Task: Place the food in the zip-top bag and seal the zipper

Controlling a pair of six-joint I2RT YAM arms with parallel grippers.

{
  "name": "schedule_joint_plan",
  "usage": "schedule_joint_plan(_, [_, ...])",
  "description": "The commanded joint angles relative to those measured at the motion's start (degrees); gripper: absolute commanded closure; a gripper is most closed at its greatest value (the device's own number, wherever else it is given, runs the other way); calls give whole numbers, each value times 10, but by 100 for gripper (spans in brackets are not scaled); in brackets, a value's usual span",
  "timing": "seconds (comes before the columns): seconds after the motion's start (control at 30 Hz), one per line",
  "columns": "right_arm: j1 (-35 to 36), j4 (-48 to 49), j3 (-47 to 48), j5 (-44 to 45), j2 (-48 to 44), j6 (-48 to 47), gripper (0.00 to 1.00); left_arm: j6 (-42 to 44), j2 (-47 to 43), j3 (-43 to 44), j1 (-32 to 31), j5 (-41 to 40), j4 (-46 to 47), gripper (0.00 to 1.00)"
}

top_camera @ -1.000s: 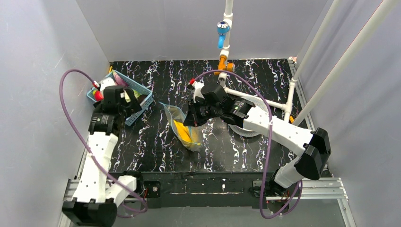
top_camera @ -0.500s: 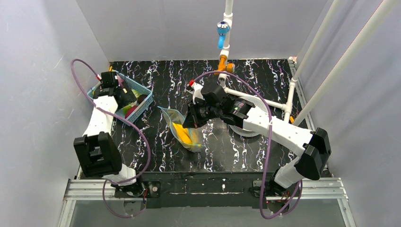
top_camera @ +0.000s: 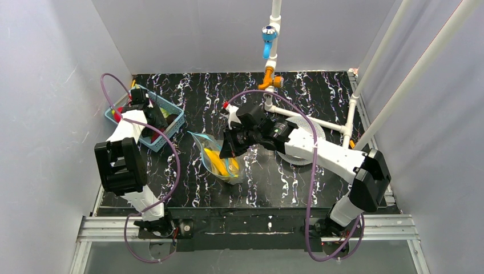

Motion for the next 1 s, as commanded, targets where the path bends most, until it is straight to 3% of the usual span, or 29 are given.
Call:
schedule_joint_plan(0.0, [2,4,25,-5,7,-17,99,-13,-7,5,-1,-1,-25,40])
schedule_joint_plan(0.13, [2,4,24,-8,8,-17,99,-10,3,1,-12,-30,-29,33])
schedule_joint_plan(0.3, [2,6,24,-15,5,-16,99,-15,39,10,-13,39,-33,30])
schedule_joint_plan(0.6, [2,5,21,-10,-11,-16,99,-3,88,32,-12,87,-46,28])
schedule_joint_plan(0.73, [2,11,15,-10,-17,-16,99,0,99,41,-12,93,-64,34])
schedule_joint_plan(0.97, [3,12,13,-9,-18,-15,99,13,67,29,-12,94,-55,63])
